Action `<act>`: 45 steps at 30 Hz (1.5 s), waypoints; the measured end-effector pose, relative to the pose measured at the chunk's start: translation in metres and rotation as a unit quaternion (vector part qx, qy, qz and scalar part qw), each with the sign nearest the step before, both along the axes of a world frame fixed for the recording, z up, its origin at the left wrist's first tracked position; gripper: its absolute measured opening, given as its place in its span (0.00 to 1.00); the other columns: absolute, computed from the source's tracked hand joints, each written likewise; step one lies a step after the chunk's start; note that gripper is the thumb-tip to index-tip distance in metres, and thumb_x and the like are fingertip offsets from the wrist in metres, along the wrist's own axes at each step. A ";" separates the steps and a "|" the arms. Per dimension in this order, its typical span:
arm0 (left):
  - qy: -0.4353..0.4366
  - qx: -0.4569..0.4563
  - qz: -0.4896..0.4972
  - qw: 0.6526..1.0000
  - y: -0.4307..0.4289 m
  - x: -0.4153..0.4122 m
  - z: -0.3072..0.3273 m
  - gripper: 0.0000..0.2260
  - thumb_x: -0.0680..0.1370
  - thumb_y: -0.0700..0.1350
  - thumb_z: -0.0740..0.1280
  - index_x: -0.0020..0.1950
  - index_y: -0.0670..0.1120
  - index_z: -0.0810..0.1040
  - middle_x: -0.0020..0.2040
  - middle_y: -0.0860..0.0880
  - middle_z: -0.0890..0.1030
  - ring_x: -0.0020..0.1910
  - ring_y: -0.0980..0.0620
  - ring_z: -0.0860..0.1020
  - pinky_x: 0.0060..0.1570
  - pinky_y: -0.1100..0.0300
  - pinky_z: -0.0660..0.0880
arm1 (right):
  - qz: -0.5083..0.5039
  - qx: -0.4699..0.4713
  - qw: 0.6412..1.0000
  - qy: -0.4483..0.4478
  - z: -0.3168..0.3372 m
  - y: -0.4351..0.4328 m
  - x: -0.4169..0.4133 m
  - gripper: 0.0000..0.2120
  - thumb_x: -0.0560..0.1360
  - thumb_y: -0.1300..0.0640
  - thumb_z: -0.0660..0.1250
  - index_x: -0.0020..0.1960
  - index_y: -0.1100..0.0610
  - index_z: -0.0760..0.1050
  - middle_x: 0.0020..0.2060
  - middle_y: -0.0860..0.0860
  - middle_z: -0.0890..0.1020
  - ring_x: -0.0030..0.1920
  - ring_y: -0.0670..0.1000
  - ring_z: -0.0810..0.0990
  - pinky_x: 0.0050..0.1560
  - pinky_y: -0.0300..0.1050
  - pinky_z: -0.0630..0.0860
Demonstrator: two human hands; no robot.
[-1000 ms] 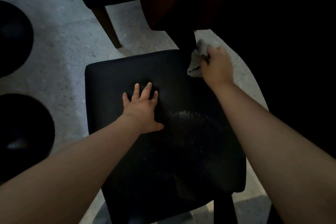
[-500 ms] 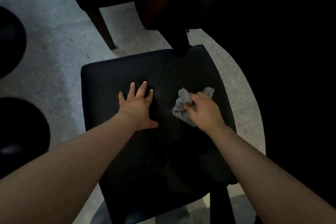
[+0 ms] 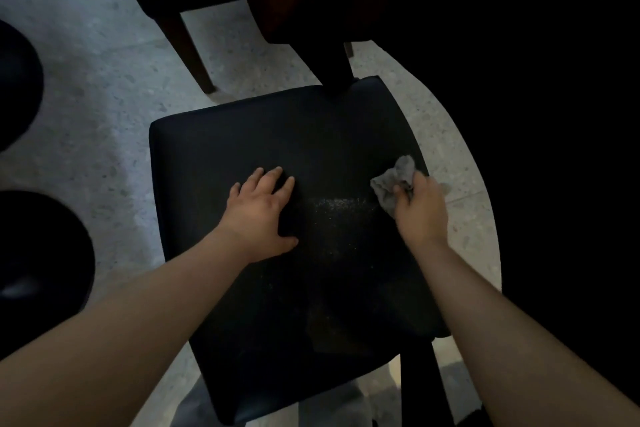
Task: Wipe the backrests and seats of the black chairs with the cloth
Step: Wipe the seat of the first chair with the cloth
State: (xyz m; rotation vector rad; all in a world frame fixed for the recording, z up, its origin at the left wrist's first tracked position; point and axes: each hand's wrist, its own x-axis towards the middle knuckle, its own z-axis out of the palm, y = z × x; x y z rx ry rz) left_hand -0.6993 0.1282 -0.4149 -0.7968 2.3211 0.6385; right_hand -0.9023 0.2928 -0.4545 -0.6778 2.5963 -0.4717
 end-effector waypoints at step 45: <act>-0.069 0.057 -0.041 0.995 -0.014 -0.011 0.000 0.50 0.70 0.63 0.73 0.81 0.50 0.45 0.80 0.47 0.40 0.78 0.41 0.40 0.76 0.44 0.50 | -0.073 -0.035 0.992 -0.094 0.025 0.036 0.025 0.11 0.78 0.54 0.66 0.57 0.58 0.77 0.52 0.56 0.81 0.54 0.57 0.79 0.50 0.47 0.72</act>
